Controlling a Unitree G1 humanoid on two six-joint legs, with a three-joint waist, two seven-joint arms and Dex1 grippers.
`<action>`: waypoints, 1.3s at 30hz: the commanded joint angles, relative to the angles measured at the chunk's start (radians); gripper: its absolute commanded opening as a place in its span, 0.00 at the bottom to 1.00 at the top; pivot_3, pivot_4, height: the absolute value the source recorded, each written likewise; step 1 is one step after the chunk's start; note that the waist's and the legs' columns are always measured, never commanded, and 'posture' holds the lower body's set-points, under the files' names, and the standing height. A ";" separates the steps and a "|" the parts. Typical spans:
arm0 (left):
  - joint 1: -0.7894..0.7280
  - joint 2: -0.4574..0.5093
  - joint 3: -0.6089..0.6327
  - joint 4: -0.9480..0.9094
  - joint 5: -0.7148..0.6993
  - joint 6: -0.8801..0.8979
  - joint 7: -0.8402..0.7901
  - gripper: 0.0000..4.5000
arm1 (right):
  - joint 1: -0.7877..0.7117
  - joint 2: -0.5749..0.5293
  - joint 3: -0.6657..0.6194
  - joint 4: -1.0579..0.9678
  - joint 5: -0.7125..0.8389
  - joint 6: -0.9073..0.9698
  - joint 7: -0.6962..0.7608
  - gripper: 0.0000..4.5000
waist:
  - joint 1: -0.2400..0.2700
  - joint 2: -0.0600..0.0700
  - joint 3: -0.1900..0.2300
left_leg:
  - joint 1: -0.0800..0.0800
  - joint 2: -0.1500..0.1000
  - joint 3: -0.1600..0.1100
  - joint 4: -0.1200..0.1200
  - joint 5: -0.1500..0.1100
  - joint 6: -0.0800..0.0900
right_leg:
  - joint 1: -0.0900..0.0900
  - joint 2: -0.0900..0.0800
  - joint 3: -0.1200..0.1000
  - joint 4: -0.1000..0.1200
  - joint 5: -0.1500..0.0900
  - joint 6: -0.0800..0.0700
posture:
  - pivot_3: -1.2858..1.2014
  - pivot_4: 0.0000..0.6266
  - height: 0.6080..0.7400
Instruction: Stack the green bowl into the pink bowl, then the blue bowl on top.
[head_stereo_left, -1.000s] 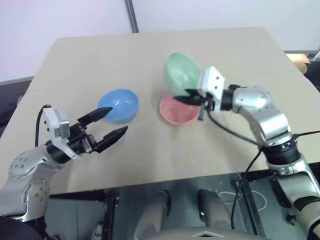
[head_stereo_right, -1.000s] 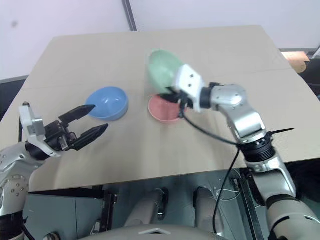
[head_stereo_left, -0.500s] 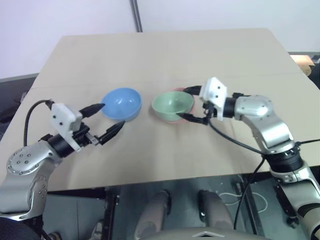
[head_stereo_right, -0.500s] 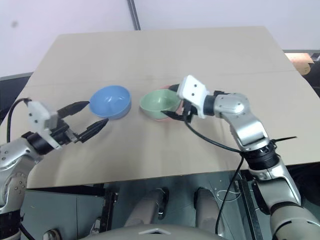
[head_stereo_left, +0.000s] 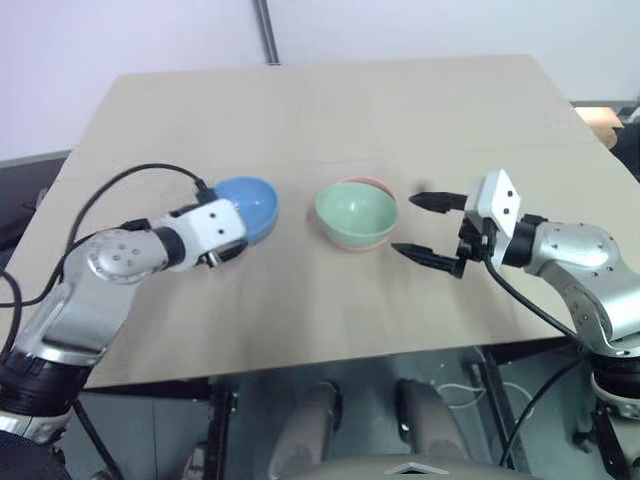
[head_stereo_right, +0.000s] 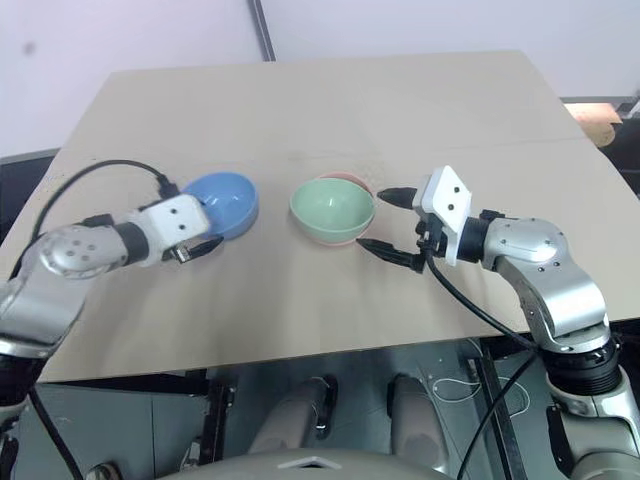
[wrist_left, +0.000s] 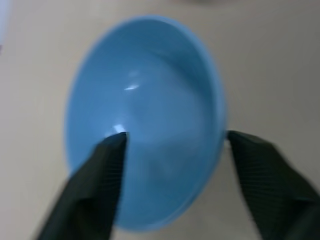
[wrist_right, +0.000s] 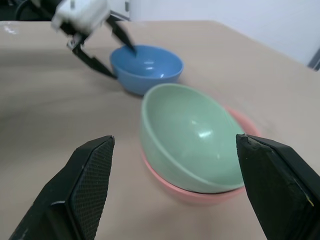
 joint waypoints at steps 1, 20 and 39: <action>-0.072 -0.013 -0.041 0.077 0.074 -0.080 -0.022 0.29 | 0.003 -0.017 -0.025 -0.051 0.012 -0.008 -0.022 0.94 | 0.005 0.000 0.000 | 0.000 0.000 0.000 0.000 0.000 0.000 | 0.000 0.000 0.000 0.000 0.000 0.000 | 0.52 0.24 1.00; -0.522 -0.246 -0.064 0.002 -0.230 -0.130 -0.376 0.02 | 0.090 -0.084 -0.155 -0.099 0.064 0.007 -0.092 0.94 | 0.008 -0.002 0.001 | -0.002 -0.002 -0.003 0.006 0.000 0.000 | 0.003 -0.001 -0.004 0.000 0.000 0.001 | 0.52 0.24 1.00; -0.326 -0.350 0.244 -0.054 -0.422 0.010 -0.244 0.60 | 0.214 -0.103 -0.195 -0.116 0.108 -0.010 -0.126 0.94 | -0.003 -0.001 0.001 | -0.001 -0.001 -0.001 0.010 0.000 0.001 | 0.004 0.000 -0.001 0.002 -0.001 0.005 | 0.52 0.24 1.00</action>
